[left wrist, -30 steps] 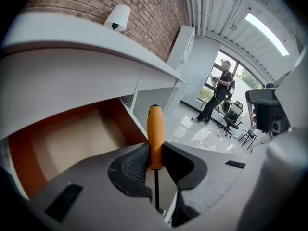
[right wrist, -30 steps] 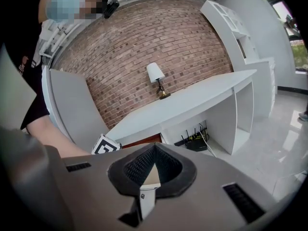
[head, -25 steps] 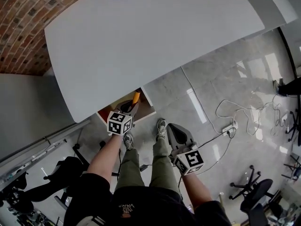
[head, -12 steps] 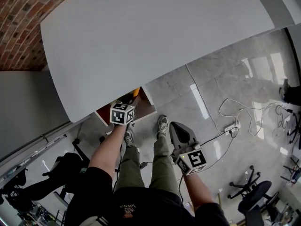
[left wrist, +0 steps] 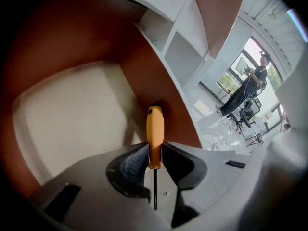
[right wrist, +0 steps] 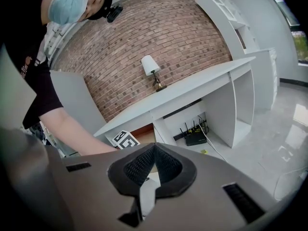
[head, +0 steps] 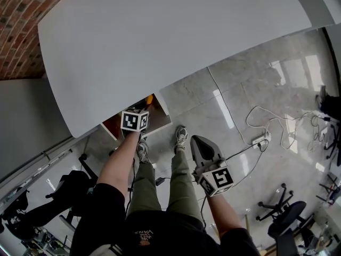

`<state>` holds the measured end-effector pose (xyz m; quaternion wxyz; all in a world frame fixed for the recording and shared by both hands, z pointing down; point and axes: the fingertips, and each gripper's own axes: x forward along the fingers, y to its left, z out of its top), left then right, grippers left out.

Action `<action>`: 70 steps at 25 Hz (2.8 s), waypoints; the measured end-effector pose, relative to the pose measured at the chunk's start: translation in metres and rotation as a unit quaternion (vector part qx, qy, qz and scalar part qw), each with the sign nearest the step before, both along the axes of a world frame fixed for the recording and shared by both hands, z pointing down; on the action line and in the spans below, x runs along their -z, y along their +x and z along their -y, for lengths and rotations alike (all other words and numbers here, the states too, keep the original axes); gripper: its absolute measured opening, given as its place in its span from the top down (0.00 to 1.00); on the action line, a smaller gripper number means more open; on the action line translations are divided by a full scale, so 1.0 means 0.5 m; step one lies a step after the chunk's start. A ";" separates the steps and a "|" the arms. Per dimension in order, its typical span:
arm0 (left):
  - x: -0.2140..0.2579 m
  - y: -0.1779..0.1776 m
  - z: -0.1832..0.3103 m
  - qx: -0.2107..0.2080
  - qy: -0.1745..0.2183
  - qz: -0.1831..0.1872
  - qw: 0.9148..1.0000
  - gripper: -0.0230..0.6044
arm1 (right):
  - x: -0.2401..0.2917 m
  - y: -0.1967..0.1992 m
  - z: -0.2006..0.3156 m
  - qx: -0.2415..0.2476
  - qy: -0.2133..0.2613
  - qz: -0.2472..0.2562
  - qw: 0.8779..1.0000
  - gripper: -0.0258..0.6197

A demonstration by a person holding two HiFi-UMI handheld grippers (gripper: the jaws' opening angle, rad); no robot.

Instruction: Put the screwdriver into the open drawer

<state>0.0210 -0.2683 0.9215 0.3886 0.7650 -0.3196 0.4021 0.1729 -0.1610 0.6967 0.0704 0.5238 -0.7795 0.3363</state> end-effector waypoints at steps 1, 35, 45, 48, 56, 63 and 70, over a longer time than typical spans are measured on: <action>-0.002 0.000 0.002 0.003 -0.002 0.001 1.000 0.83 | -0.001 0.002 -0.002 -0.001 0.000 0.001 1.000 0.97; 0.150 0.007 -0.032 -0.056 0.082 -0.053 0.994 0.93 | 0.066 -0.053 -0.025 -0.016 0.020 -0.003 1.000 0.97; 0.316 0.003 -0.056 -0.080 0.143 -0.115 0.980 0.95 | 0.114 -0.072 -0.040 -0.038 0.033 -0.022 0.998 0.97; 0.369 -0.015 -0.067 -0.080 0.161 -0.131 0.975 0.95 | 0.137 -0.086 -0.044 -0.044 0.039 -0.025 0.998 0.97; 0.520 -0.057 -0.114 -0.062 0.198 -0.179 0.962 0.95 | 0.217 -0.113 -0.063 -0.053 0.060 -0.039 0.996 0.97; 0.659 -0.095 -0.142 -0.062 0.244 -0.212 0.944 0.95 | 0.288 -0.138 -0.080 -0.064 0.083 -0.050 0.993 0.97; 0.788 -0.131 -0.170 -0.068 0.289 -0.233 0.926 0.95 | 0.360 -0.170 -0.103 -0.064 0.108 -0.061 0.990 0.97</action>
